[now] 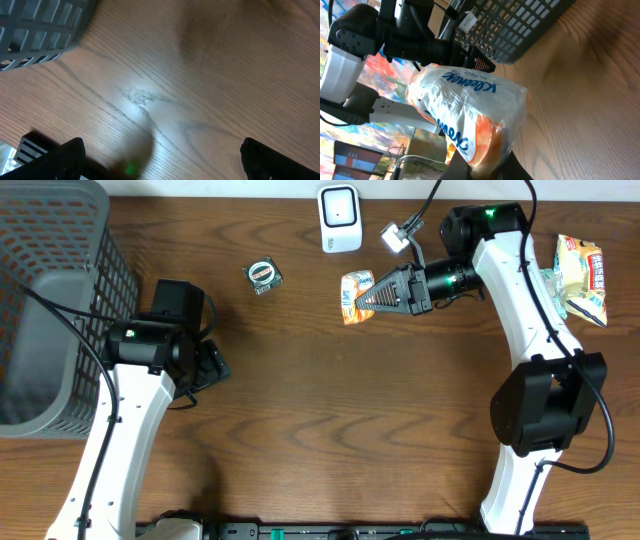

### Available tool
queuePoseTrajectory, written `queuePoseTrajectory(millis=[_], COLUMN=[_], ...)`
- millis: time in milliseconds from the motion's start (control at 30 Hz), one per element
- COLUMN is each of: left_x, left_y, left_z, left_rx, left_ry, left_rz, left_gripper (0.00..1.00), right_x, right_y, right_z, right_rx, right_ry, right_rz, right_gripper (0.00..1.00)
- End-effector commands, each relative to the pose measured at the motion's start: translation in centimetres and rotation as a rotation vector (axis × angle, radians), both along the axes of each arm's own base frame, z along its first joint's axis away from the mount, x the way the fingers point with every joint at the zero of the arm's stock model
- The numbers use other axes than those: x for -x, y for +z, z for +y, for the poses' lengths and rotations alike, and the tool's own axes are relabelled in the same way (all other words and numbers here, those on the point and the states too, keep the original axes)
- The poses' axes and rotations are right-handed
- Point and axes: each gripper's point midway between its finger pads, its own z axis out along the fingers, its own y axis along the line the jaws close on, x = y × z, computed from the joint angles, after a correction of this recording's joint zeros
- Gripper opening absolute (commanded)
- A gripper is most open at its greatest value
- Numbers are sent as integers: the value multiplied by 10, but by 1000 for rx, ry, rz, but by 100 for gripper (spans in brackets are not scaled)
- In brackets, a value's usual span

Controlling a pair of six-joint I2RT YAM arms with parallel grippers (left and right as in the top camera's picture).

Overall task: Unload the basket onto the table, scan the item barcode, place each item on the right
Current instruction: 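Hold the orange pack up in front of the scanner window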

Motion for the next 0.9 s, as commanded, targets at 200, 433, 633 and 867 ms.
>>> queuePoseTrajectory(millis=[200,433,633,867], left_x=[1,1,1,1], left_y=[-1,-1,-1,-1], left_z=[3,3,3,3], left_rx=[-9,-9,-9,-9], left_ry=[10,10,10,10], left_rz=[6,6,6,6], left_gripper=[97,98,98,98], right_x=[-1,-1,0,0], right_y=[4,3,-2,-26], right_z=[2,2,2,14], right_rx=[-32,-25,1,111], right_ry=[-1,1,13,48], right_rz=[-14,-22,-30,-24], right_gripper=[1,1,1,1])
